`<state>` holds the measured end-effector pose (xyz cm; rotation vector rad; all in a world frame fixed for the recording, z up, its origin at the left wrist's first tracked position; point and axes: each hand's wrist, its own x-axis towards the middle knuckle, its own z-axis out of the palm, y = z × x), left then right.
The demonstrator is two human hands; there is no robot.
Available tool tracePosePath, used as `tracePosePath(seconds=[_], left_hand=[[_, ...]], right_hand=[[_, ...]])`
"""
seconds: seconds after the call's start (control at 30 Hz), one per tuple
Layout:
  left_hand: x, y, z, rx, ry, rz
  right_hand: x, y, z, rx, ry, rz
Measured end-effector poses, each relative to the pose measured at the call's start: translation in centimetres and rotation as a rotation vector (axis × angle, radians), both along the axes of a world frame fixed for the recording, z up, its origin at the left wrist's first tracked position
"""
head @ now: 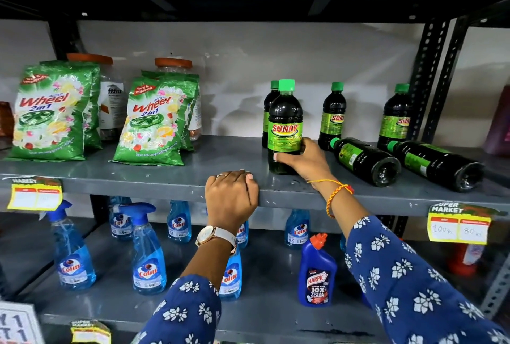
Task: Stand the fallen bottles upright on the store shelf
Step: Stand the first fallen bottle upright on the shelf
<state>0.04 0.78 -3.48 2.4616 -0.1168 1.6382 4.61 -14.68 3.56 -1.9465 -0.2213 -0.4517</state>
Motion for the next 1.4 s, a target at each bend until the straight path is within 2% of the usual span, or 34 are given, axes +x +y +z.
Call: tracePosePath(seconds=[0.47, 1.0, 1.1, 1.17, 1.2, 1.27, 1.33, 1.4], left_hand=[[-0.6, -0.1, 0.2, -0.004, 0.113, 0.023], [-1.0, -0.2, 0.4, -0.025, 0.169, -0.012], [-1.2, -0.3, 0.6, -0.158, 0.118, -0.115], [-1.8, -0.7, 0.9, -0.336, 0.030, -0.186], [-2.3, -1.3, 1.1, -0.328, -0.033, -0.198], [-3.2, -3.5, 1.6, -0.113, -0.128, -0.252], [-3.6, -7.0, 2.1, 0.098, -0.089, -0.367], [-3.2, -10.5, 2.6, 0.162, 0.013, -0.402]], right_hand=[[-5.4, -0.8, -0.5, -0.074, -0.113, 0.065], [-5.7, -1.1, -0.8, -0.101, -0.093, 0.036], [-6.2, -2.5, -0.5, 0.048, -0.069, 0.009], [-6.6, -4.6, 0.7, 0.111, -0.187, -0.109], [-6.6, -5.9, 1.6, 0.107, -0.260, -0.193], [-6.0, -8.4, 3.9, 0.036, -0.317, -0.316], [-4.9, -10.3, 6.2, -0.161, -0.211, -0.349], [-4.2, -11.1, 7.7, -0.425, -0.044, -0.325]])
